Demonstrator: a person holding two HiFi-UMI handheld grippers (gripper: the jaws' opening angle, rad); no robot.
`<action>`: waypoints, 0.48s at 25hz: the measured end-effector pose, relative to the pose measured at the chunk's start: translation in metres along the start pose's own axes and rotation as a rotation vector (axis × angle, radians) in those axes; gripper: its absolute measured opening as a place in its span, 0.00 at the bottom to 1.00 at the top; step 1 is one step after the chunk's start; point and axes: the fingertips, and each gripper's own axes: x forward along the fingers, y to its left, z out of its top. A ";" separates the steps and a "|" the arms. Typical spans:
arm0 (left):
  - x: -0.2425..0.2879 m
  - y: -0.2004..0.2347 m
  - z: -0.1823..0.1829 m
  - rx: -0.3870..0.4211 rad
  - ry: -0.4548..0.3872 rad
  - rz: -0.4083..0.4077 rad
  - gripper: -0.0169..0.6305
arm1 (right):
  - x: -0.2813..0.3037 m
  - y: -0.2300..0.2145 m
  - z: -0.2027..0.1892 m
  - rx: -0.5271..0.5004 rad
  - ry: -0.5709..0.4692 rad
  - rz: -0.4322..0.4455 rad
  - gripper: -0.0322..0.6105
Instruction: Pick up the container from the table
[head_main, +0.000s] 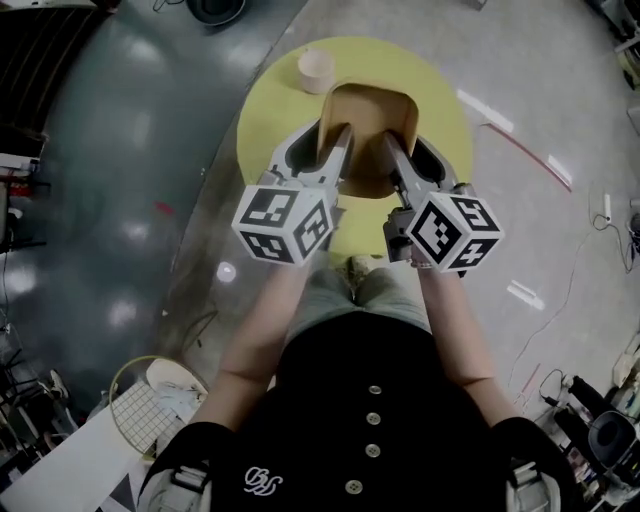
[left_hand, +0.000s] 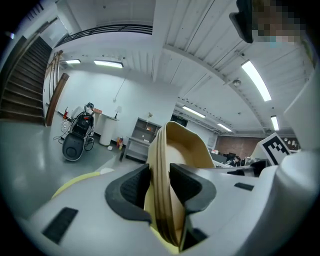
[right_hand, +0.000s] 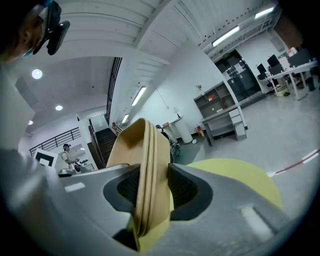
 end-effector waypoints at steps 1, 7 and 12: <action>-0.002 -0.003 0.008 0.005 -0.017 -0.008 0.21 | -0.002 0.004 0.007 -0.016 -0.015 0.005 0.23; -0.009 -0.019 0.047 0.020 -0.108 -0.050 0.20 | -0.011 0.024 0.049 -0.100 -0.094 0.034 0.22; -0.016 -0.033 0.073 0.043 -0.169 -0.075 0.20 | -0.021 0.036 0.078 -0.125 -0.157 0.063 0.22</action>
